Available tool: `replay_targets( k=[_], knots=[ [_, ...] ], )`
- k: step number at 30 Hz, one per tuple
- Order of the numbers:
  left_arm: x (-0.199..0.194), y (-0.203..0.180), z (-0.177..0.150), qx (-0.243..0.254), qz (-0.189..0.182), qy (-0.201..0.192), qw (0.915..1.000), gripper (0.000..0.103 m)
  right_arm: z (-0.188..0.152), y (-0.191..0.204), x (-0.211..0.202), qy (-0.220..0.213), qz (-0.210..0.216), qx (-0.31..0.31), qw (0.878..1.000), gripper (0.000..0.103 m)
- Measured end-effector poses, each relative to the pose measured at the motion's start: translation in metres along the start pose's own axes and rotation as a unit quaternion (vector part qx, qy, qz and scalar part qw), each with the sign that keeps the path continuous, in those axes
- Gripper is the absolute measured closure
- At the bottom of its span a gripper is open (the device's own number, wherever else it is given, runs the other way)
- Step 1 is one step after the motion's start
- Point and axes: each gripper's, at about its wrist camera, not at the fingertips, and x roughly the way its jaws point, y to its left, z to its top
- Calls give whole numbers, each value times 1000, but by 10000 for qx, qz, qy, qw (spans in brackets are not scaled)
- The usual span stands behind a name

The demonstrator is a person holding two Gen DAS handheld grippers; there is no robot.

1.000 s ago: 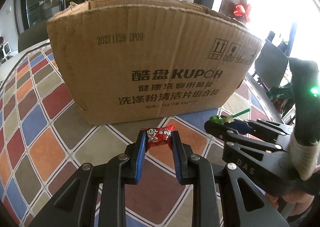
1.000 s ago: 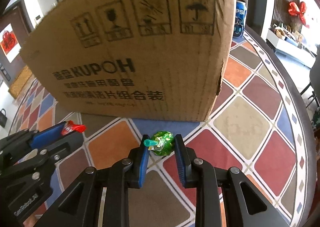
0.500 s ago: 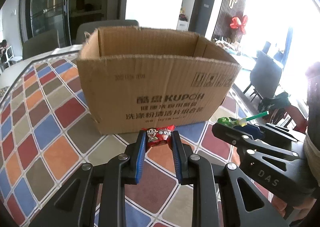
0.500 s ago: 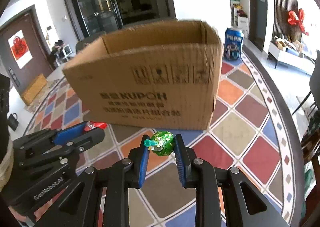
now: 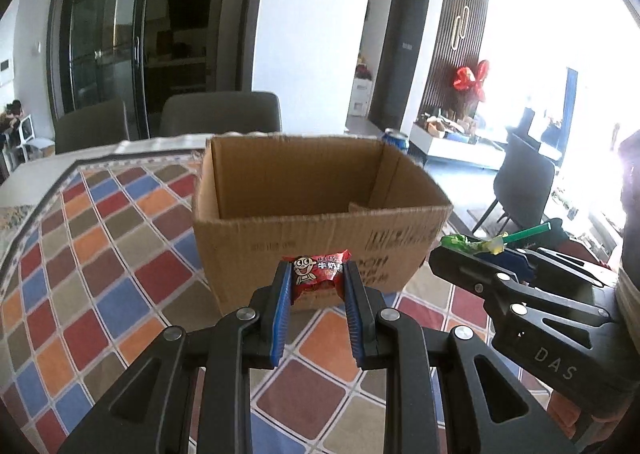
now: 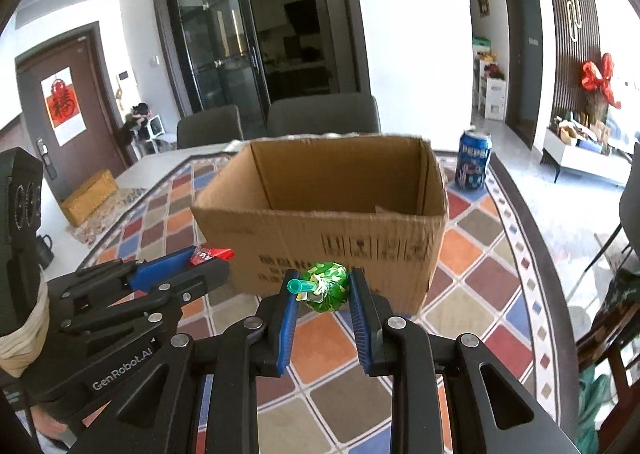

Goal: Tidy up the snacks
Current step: 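Carry both items over the box and open both grippers to release them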

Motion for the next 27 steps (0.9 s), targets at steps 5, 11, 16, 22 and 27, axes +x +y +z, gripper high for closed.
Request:
replay_targets(
  k=[5, 11, 16, 22, 27],
  knots=[
    [-5, 3, 16, 53, 69, -160, 9998, 77, 14, 4, -7, -162, -19, -56, 9999, 77],
    [-3, 6, 32, 118, 173, -236, 9995, 77, 29, 5, -6, -255, -85, -73, 9996, 77],
    [4, 12, 48, 114, 222, -195, 9995, 77, 42, 2, -2, -267, -133, -82, 9995, 77],
    [17, 17, 69, 171, 326, -122, 9992, 77, 61, -2, 12, -172, -212, -70, 9996, 77],
    [32, 19, 81, 275, 434, -1, 9987, 77, 72, -6, 27, -33, -260, -72, 9996, 77]
  ],
)
